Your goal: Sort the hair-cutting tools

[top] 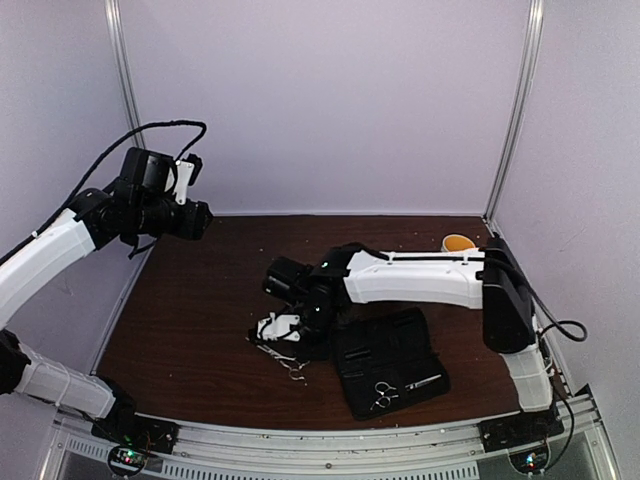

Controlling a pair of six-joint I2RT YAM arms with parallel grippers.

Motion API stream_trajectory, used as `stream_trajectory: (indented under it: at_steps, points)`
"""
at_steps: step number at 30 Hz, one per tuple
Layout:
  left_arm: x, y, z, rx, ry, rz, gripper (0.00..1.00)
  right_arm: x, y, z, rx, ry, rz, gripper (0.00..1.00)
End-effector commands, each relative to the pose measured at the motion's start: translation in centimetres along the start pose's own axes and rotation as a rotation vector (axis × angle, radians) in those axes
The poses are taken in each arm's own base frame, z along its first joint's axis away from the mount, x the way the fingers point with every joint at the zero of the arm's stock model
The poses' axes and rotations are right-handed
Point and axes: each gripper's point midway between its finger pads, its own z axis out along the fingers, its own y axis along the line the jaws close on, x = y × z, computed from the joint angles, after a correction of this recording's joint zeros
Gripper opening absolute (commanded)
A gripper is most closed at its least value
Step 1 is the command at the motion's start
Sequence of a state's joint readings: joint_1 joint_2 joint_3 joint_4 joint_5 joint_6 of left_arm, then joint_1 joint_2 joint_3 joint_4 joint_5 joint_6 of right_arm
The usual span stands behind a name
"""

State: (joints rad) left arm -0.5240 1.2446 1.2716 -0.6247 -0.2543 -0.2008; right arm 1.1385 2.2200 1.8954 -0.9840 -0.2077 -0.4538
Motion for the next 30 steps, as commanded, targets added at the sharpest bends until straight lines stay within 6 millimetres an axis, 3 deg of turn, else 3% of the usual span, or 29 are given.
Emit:
stream_trajectory:
  at_steps: [1, 3, 10, 14, 17, 21, 25, 30]
  points:
    - [-0.9, 1.0, 0.0, -0.025, -0.034, 0.002, 0.60, -0.9, 0.8, -6.8, 0.035, -0.129, -0.125, 0.00]
    - [-0.9, 1.0, 0.1, -0.021, -0.033, 0.000, 0.60, 0.3, 1.2, -8.0, 0.055, -0.136, -0.156, 0.00]
    - [-0.4, -0.8, 1.1, 0.070, -0.002, 0.037, 0.57, 7.9, 1.5, -9.7, 0.097, -0.090, -0.151, 0.00]
    - [0.2, -4.1, 1.9, 0.247, 0.033, 0.090, 0.41, 12.9, 1.2, -10.2, 0.123, -0.074, -0.112, 0.00]
    - [0.7, -6.5, 1.7, 0.308, 0.032, 0.124, 0.40, 16.4, 0.8, -10.6, 0.156, -0.063, -0.075, 0.00]
    - [2.6, -13.2, 0.6, 0.447, 0.029, 0.329, 0.46, 21.1, 1.3, -11.2, 0.163, -0.055, -0.040, 0.00]
    - [7.7, -21.6, -1.4, 0.649, 0.082, 0.567, 0.49, 26.4, 2.3, -11.6, 0.194, 0.021, -0.067, 0.00]
    - [13.6, -29.0, -3.1, 0.857, 0.136, 0.667, 0.48, 31.0, 3.2, -12.1, 0.242, 0.154, -0.180, 0.00]
